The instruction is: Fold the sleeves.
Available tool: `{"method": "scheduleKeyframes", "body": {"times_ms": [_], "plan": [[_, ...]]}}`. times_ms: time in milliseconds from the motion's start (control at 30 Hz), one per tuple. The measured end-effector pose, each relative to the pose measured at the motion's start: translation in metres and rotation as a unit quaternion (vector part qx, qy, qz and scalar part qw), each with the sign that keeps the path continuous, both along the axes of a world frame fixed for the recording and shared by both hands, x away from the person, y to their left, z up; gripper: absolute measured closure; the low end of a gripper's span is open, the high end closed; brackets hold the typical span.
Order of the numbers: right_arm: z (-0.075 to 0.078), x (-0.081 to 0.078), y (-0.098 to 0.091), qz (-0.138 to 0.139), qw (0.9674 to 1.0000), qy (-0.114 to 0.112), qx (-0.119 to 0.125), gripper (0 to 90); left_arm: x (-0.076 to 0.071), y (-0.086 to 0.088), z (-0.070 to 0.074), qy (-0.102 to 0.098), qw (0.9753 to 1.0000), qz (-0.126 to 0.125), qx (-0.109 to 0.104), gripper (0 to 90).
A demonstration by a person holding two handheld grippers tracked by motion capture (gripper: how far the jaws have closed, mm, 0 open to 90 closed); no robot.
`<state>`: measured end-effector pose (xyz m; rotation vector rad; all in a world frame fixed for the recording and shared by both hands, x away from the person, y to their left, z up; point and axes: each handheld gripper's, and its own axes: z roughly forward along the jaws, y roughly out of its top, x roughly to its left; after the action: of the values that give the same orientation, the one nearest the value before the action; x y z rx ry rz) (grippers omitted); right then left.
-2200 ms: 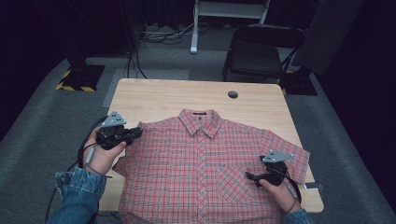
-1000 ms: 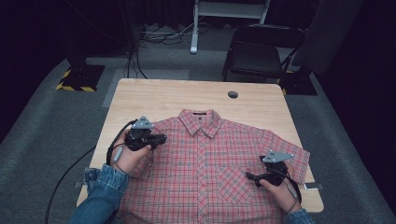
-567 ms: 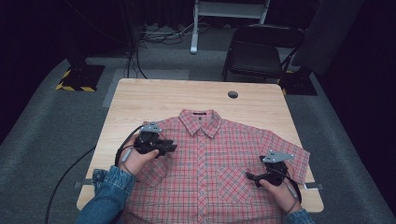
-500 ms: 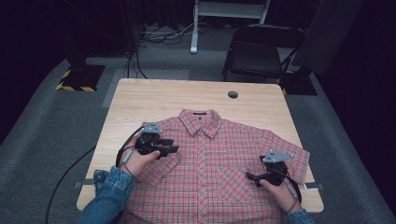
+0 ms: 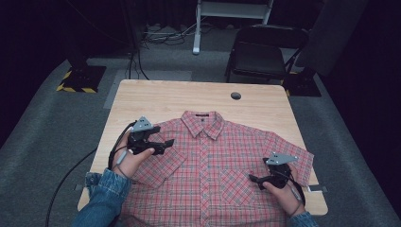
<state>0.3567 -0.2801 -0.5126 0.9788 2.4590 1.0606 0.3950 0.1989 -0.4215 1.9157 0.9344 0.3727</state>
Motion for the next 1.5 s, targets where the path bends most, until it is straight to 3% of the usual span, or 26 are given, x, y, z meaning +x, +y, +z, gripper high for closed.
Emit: {"method": "scheduleKeyframes", "body": {"times_ms": [100,233,433,600,800,900,1000,1133,1267,1500], "plan": [[0.0,0.0,0.0,0.0,1.0,0.0,0.0,5.6,0.001,0.01,0.003,-0.005,0.9996,0.026,0.01,13.0],[0.0,0.0,0.0,0.0,1.0,0.0,0.0,5.6,0.001,0.024,0.004,-0.006,0.999,0.045,0.0,7.7],[0.0,0.0,0.0,0.0,1.0,0.0,0.0,5.6,-0.004,0.036,0.004,-0.019,0.9979,0.053,0.032,7.8],[0.0,0.0,0.0,0.0,1.0,0.0,0.0,5.6,-0.007,0.046,0.004,-0.026,0.9966,0.069,0.038,8.5],[0.0,0.0,0.0,0.0,1.0,0.0,0.0,5.6,-0.011,0.058,0.003,-0.03,0.9939,0.088,0.06,8.8],[0.0,0.0,0.0,0.0,1.0,0.0,0.0,5.6,-0.012,0.066,-0.001,-0.02,0.9915,0.107,0.072,10.7],[0.0,0.0,0.0,0.0,1.0,0.0,0.0,5.6,-0.012,0.074,-0.006,-0.012,0.9919,0.113,0.055,12.4],[0.0,0.0,0.0,0.0,1.0,0.0,0.0,5.6,-0.012,0.083,-0.013,-0.009,0.9895,0.124,0.074,11.1],[0.0,0.0,0.0,0.0,1.0,0.0,0.0,5.6,-0.011,0.09,-0.02,-0.002,0.9877,0.139,0.071,9.7],[0.0,0.0,0.0,0.0,1.0,0.0,0.0,5.6,-0.008,0.101,-0.033,0.019,0.9839,0.151,0.094,8.5]]}}
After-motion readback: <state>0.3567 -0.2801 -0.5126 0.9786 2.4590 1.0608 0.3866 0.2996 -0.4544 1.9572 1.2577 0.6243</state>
